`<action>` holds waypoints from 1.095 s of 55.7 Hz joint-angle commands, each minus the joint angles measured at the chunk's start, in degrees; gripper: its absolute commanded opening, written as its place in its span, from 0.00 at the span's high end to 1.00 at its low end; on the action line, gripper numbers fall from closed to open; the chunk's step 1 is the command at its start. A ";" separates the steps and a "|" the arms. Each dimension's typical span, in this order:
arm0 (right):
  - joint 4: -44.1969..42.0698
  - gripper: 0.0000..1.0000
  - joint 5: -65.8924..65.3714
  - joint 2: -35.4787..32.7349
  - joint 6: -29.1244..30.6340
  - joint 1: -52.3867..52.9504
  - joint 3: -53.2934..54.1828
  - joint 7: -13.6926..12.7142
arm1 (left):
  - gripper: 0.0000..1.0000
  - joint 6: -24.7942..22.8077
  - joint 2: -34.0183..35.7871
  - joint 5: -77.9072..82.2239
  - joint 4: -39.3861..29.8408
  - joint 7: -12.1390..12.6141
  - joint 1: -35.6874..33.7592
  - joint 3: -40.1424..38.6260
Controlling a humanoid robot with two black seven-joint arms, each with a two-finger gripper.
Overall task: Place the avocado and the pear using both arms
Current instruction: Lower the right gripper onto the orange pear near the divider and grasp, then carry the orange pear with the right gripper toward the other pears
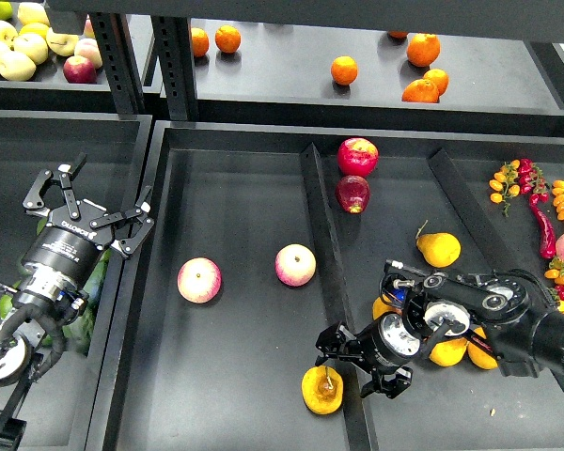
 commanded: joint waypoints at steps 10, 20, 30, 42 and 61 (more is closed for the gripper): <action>-0.96 0.01 0.52 1.14 0.00 -0.35 0.20 0.00 | 0.00 0.00 0.00 0.00 0.00 0.00 0.00 0.28; -1.13 0.05 0.52 1.67 0.00 -1.41 0.20 0.00 | 0.00 0.00 0.00 0.09 0.09 0.00 0.00 0.46; -2.10 0.14 0.43 2.73 0.00 -2.29 0.38 0.00 | 0.00 0.00 0.00 0.09 0.09 0.00 0.00 0.72; -4.82 0.28 -2.46 3.87 0.00 -4.40 4.07 0.00 | 0.00 -0.17 0.00 0.09 0.00 -0.09 0.00 0.81; -7.02 0.52 -5.37 5.71 0.00 -6.59 8.90 0.00 | 0.00 -0.79 0.00 0.09 0.17 -0.09 0.00 0.90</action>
